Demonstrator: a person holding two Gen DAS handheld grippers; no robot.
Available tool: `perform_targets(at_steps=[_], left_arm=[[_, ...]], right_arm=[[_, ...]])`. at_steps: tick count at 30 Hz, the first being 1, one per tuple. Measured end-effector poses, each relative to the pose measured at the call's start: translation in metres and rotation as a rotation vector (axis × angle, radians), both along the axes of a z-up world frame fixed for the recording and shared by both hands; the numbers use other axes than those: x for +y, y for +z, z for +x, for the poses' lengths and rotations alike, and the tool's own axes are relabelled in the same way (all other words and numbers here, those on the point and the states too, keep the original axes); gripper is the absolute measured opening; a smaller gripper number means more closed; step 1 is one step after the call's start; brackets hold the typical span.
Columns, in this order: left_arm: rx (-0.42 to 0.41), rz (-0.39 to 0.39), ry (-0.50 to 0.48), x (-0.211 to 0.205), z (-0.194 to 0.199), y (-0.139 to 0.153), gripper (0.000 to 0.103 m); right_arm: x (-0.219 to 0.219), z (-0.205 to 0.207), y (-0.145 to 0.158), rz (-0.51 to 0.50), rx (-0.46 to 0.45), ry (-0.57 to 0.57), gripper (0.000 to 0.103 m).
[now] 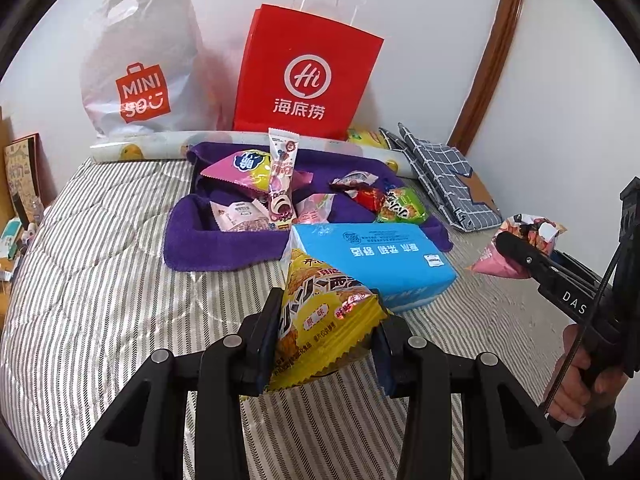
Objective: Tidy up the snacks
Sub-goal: 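Lift and carry the chip bag and yellow triangular packet toward the purple towel, then lower both packets onto the towel and open both grippers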
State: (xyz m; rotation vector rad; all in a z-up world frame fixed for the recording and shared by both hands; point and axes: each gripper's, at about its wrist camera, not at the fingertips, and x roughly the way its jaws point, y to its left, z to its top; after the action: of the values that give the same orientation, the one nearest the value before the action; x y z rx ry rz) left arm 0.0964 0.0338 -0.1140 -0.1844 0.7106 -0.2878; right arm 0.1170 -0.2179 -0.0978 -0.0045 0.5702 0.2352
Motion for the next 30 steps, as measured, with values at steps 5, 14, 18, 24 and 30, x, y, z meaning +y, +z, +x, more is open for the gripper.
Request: perform_targets(at_steps=[5,14,18,24,30], left_arm=[[-0.004,-0.005,-0.009,-0.003,0.004,0.002,0.040],[-0.010,-0.012,-0.027,-0.011,0.014,0.008,0.040],[-0.011,-0.013,-0.030,-0.014,0.020,0.011,0.040],[-0.006,-0.016,-0.025,-0.013,0.031,0.017,0.040],[0.003,-0.019,-0.024,-0.014,0.043,0.022,0.040]], right_arm=[[0.002,0.003,0.003,0.005,-0.008,0.007,0.037],[0.009,0.010,0.007,0.017,-0.014,0.027,0.037],[0.012,0.016,0.009,0.020,-0.011,0.035,0.037],[0.013,0.027,0.011,0.023,-0.007,0.036,0.037],[0.013,0.041,0.015,0.033,0.003,0.035,0.037]])
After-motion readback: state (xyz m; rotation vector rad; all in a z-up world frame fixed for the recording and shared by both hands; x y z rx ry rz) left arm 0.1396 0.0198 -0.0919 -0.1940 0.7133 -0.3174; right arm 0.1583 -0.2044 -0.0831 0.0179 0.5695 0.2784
